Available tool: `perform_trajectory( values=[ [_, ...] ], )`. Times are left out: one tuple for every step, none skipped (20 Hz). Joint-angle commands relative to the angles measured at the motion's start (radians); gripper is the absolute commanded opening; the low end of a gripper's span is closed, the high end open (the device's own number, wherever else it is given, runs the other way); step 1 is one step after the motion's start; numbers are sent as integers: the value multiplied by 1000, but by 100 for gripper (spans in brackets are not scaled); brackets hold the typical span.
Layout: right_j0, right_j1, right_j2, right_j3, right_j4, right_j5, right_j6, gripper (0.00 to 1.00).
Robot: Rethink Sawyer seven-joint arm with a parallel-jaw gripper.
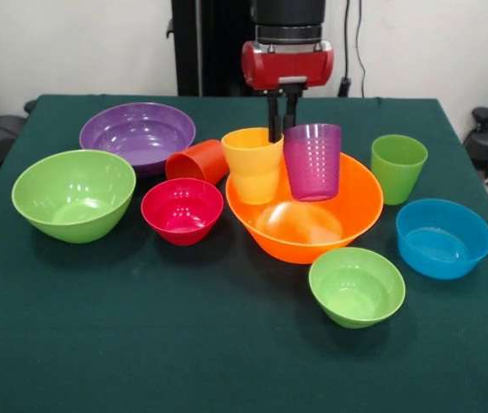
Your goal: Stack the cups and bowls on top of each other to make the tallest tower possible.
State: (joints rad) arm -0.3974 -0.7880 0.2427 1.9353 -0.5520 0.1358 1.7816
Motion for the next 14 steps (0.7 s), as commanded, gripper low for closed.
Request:
perform_trajectory(
  values=[
    [30, 47, -48, -72, 18, -42, 143, 0],
    [31, 52, -52, -75, 19, -47, 141, 0],
    [38, 67, -64, -82, 15, -52, 138, 0],
    [42, 77, -71, -88, 14, -51, 134, 0],
    [52, 98, -87, -99, 10, -64, 137, 0],
    [59, 112, -96, -105, 10, -76, 139, 0],
    [65, 126, -104, -112, 10, -87, 141, 0],
    [67, 134, -107, -114, 11, -90, 141, 0],
    [70, 140, -109, -116, 13, -94, 140, 0],
    [72, 146, -112, -118, 14, -98, 140, 0],
    [83, 157, -125, -119, 14, -112, 145, 0],
    [90, 165, -132, -121, 18, -121, 149, 0],
    [96, 174, -140, -123, 21, -131, 153, 0],
    [102, 179, -146, -126, 26, -137, 156, 0]
  ],
)
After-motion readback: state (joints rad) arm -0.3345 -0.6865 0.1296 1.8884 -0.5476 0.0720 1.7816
